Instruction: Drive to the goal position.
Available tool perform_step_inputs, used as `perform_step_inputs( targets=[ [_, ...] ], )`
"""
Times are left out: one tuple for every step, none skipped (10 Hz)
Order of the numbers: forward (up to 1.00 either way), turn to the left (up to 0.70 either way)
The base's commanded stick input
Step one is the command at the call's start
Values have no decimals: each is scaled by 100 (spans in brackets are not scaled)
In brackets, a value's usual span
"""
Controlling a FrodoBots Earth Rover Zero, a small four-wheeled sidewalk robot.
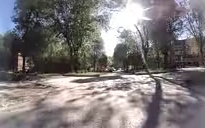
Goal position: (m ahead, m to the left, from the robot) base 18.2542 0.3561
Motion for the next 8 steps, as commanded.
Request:
perform_step_inputs(
  targets=[
    [100, 6],
    [100, 6],
    [100, 6],
    [100, -30],
    [100, -34],
    [100, -34],
    [100, -34],
    [100, -34]
  ],
)
